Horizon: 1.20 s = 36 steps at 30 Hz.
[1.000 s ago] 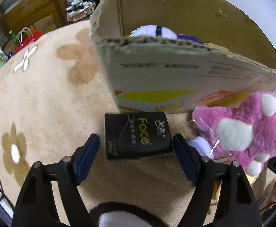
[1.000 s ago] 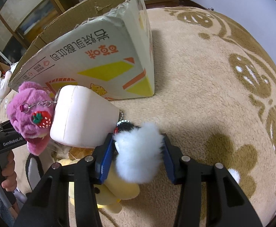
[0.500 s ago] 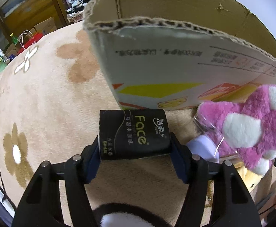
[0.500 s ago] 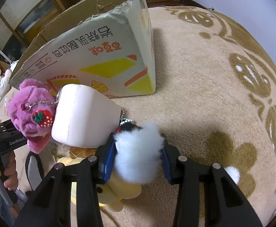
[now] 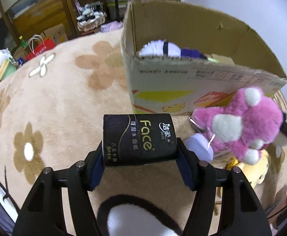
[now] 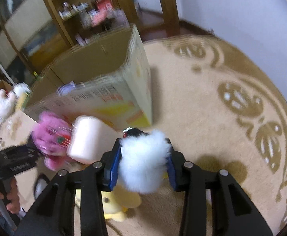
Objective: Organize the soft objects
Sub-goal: 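Lift both held items over the box and release them inside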
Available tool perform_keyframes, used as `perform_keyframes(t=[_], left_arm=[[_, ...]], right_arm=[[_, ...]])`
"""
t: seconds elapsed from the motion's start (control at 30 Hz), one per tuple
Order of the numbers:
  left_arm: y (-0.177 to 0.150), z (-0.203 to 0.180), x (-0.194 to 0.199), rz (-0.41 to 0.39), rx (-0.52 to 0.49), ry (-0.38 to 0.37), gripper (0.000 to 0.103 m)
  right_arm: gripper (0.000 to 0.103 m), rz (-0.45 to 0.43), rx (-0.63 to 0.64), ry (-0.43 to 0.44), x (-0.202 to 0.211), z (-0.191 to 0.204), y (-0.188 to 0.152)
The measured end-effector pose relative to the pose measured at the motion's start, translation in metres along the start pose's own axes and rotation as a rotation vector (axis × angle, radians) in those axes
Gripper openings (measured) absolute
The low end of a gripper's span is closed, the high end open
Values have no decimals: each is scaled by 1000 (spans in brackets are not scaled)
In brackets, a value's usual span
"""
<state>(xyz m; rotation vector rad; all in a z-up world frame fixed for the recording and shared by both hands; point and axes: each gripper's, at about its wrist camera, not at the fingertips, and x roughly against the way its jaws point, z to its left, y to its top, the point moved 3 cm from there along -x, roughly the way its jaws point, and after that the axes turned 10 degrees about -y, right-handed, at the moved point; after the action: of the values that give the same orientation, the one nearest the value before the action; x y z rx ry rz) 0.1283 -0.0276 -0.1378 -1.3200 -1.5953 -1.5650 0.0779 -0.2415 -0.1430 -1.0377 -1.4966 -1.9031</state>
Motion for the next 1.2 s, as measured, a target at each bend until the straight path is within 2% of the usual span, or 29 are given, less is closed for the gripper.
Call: perform_keyframes(t=[0.2, 0.4, 0.6, 0.83, 1.07, 1.2], left_arm=[[3, -4, 36, -108, -24, 26, 63], [7, -10, 79, -237, -82, 50, 64], [14, -16, 112, -319, -109, 66, 64], [27, -24, 142, -457, -145, 66, 64], [48, -35, 154, -566, -188, 31, 64], [62, -42, 152, -596, -211, 33, 64]], right_arm=[[43, -177, 31, 17, 46, 6, 8], [43, -291, 35, 40, 80, 10, 19], [43, -354, 38, 76, 104, 11, 33], [43, -399, 49, 101, 116, 18, 49], [43, -422, 59, 101, 113, 21, 68], [43, -434, 65, 105, 112, 23, 81]])
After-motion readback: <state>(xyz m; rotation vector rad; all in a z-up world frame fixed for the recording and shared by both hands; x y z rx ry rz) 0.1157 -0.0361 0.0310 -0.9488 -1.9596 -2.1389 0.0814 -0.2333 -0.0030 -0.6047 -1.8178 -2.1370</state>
